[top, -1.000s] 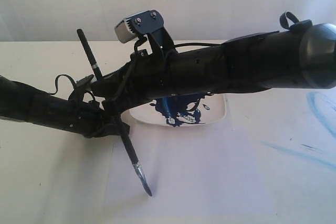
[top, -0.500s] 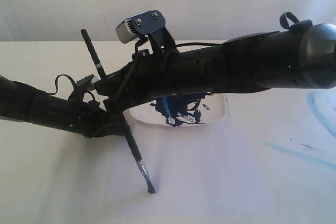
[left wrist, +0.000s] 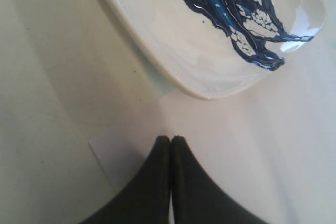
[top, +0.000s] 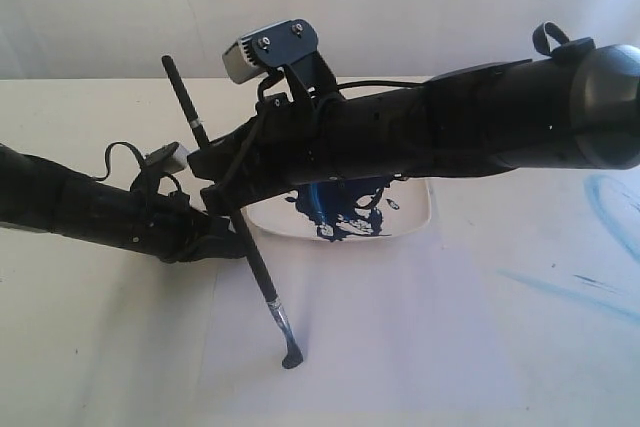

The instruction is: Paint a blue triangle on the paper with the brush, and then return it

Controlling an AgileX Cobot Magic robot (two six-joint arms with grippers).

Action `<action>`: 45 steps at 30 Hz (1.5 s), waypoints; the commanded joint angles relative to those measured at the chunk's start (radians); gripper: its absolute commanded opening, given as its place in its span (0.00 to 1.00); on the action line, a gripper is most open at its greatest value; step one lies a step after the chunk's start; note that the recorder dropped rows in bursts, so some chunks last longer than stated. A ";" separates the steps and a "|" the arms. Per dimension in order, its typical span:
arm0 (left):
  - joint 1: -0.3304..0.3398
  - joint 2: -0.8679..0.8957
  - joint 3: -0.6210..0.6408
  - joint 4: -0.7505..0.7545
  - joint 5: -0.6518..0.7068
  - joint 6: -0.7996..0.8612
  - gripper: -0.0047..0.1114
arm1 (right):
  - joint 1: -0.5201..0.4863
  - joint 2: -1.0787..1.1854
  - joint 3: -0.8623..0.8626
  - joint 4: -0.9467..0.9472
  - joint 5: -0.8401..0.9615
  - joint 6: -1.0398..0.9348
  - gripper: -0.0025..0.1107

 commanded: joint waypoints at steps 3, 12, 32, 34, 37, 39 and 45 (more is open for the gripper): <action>-0.006 0.017 0.006 0.001 -0.002 -0.011 0.04 | 0.000 -0.002 -0.001 0.002 -0.012 -0.040 0.02; -0.006 0.017 0.006 0.001 -0.002 -0.011 0.04 | -0.002 -0.002 -0.002 0.002 -0.052 -0.045 0.02; -0.006 0.017 0.006 0.001 -0.002 -0.011 0.04 | -0.020 -0.002 -0.044 0.002 -0.070 -0.087 0.02; -0.006 0.017 0.006 0.001 -0.002 -0.011 0.04 | -0.020 -0.002 -0.046 0.002 -0.075 -0.087 0.02; -0.006 0.017 0.006 0.001 -0.002 -0.011 0.04 | -0.021 -0.002 -0.046 0.002 -0.075 -0.083 0.02; -0.006 0.017 0.006 0.001 -0.002 -0.011 0.04 | -0.021 -0.002 -0.046 0.002 -0.062 -0.079 0.02; -0.006 0.017 0.006 0.001 -0.002 -0.011 0.04 | -0.021 -0.009 -0.046 0.002 -0.011 0.001 0.02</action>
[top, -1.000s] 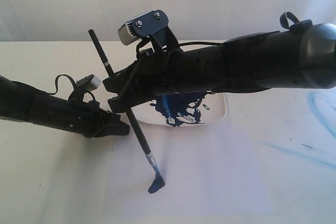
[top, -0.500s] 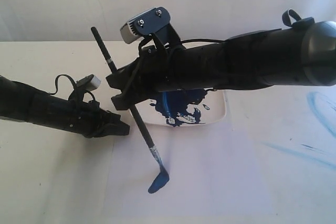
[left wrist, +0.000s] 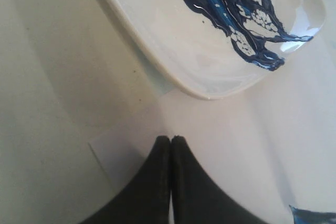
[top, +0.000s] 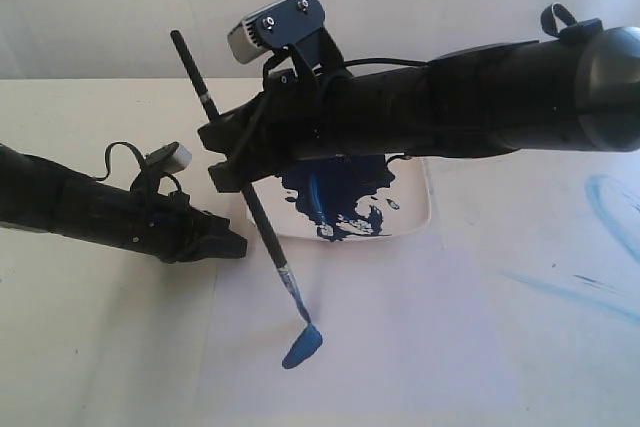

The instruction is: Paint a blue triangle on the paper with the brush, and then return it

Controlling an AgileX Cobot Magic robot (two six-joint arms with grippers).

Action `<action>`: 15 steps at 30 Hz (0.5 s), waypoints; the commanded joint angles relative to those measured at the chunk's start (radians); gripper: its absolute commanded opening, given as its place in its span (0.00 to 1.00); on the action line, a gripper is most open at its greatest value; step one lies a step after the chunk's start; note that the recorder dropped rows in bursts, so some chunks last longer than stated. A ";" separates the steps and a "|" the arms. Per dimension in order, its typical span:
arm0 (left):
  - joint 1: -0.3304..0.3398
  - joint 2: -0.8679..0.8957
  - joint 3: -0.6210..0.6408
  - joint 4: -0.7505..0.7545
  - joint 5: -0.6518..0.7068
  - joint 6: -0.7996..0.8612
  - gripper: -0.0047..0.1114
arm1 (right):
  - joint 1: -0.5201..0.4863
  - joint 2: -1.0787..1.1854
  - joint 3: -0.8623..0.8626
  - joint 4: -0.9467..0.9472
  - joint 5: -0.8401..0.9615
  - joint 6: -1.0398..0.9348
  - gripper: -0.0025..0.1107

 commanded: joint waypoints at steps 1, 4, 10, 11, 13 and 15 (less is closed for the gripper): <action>-0.006 0.017 0.006 0.001 -0.002 -0.011 0.04 | -0.004 -0.009 -0.007 0.000 0.033 0.049 0.02; -0.006 0.017 0.006 0.001 -0.002 -0.011 0.04 | -0.004 -0.009 -0.003 0.000 0.019 0.063 0.02; -0.006 0.017 0.006 0.001 -0.002 -0.011 0.04 | -0.004 -0.005 -0.002 0.000 0.016 0.112 0.02; -0.006 0.017 0.006 0.001 -0.002 -0.011 0.04 | -0.004 -0.005 -0.002 0.000 0.012 0.114 0.02; -0.006 0.017 0.006 0.001 -0.002 -0.011 0.04 | -0.004 -0.005 -0.002 0.000 0.007 0.114 0.02; -0.006 0.017 0.006 0.001 -0.002 -0.011 0.04 | -0.004 -0.005 -0.002 0.000 0.007 0.122 0.02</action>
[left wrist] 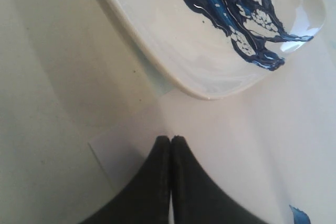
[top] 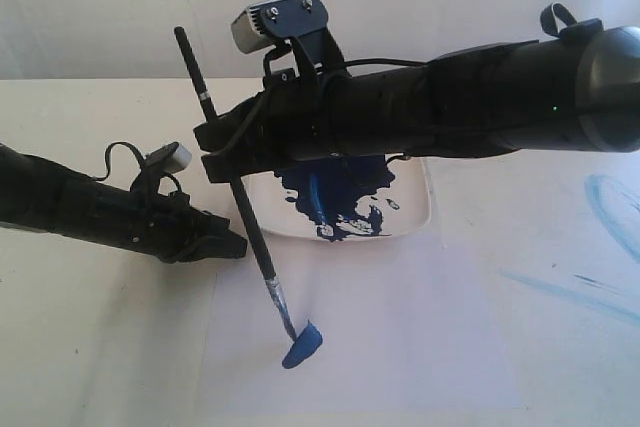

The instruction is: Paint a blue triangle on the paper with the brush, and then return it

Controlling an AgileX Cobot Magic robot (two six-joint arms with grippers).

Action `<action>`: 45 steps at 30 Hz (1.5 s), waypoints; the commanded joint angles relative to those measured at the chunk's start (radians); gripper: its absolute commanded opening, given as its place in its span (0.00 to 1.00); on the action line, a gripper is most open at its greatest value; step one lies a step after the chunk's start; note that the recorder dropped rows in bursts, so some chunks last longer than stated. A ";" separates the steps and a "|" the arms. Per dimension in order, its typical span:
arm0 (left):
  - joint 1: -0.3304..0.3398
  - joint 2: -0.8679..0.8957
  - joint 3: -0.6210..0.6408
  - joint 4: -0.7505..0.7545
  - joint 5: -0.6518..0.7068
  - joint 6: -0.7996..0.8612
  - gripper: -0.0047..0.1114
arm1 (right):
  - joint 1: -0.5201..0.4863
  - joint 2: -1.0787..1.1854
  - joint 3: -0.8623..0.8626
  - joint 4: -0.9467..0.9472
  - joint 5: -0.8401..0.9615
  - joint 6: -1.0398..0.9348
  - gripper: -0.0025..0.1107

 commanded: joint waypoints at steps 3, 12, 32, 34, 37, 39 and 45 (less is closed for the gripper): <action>-0.006 0.017 0.006 0.001 -0.002 -0.011 0.04 | -0.012 -0.005 -0.002 0.000 -0.005 0.051 0.02; -0.006 0.017 0.006 0.001 -0.002 -0.011 0.04 | -0.045 -0.005 -0.002 0.000 -0.018 0.097 0.02; -0.006 0.017 0.006 0.001 -0.002 -0.011 0.04 | -0.082 -0.003 0.019 0.000 -0.085 0.146 0.02; -0.006 0.017 0.006 0.001 -0.002 -0.011 0.04 | -0.082 -0.003 0.019 0.000 -0.090 0.145 0.02; -0.006 0.017 0.006 0.001 -0.002 -0.011 0.04 | -0.082 -0.003 0.019 0.000 -0.110 0.145 0.02; -0.006 0.017 0.006 0.001 -0.002 -0.011 0.04 | -0.082 -0.003 0.019 0.000 -0.112 0.145 0.02; -0.006 0.017 0.006 0.001 -0.002 -0.011 0.04 | -0.082 0.030 0.019 0.000 -0.107 0.145 0.02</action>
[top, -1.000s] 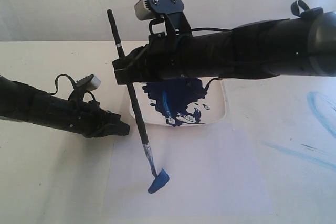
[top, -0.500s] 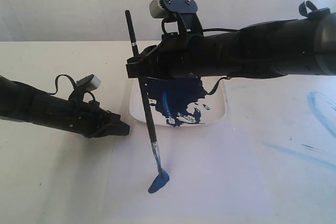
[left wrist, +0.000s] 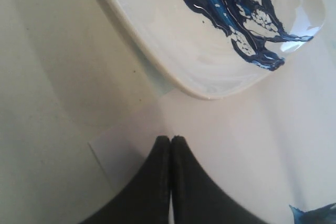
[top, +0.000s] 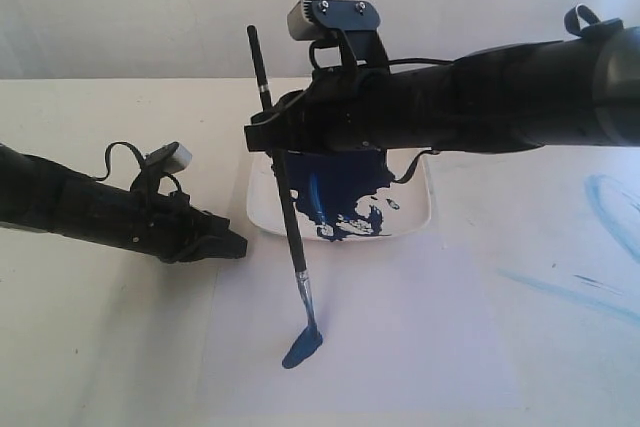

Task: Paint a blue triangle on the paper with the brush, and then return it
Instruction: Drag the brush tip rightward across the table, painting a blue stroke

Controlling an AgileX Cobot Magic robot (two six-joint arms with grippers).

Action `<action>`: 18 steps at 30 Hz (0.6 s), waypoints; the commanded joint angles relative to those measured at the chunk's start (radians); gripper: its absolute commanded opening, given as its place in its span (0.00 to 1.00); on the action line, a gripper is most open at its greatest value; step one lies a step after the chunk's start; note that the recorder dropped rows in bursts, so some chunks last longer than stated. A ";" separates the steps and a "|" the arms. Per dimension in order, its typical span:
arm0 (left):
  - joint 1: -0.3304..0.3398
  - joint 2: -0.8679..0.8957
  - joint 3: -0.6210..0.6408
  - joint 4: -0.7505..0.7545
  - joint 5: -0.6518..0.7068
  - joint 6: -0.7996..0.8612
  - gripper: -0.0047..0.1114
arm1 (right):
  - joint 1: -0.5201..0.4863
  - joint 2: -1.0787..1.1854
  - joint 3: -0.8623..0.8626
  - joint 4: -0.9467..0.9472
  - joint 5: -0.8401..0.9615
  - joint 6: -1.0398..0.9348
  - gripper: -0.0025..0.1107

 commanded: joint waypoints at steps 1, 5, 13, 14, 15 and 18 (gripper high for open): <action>-0.006 0.017 0.006 0.001 -0.002 -0.011 0.04 | -0.012 0.022 0.003 0.000 0.002 -0.001 0.02; -0.006 0.017 0.006 0.001 -0.002 -0.011 0.04 | -0.012 0.024 0.001 0.000 -0.002 -0.001 0.02; -0.006 0.017 0.006 0.001 -0.002 -0.011 0.04 | -0.031 0.024 -0.023 0.000 -0.023 -0.009 0.02; -0.006 0.017 0.006 0.001 -0.002 -0.011 0.04 | -0.031 0.024 -0.023 0.000 -0.030 -0.009 0.02; -0.006 0.017 0.006 0.001 -0.002 -0.011 0.04 | -0.031 0.024 -0.023 0.000 -0.041 -0.009 0.02; -0.006 0.017 0.006 0.001 -0.002 -0.011 0.04 | -0.041 0.027 -0.023 0.000 -0.046 -0.009 0.02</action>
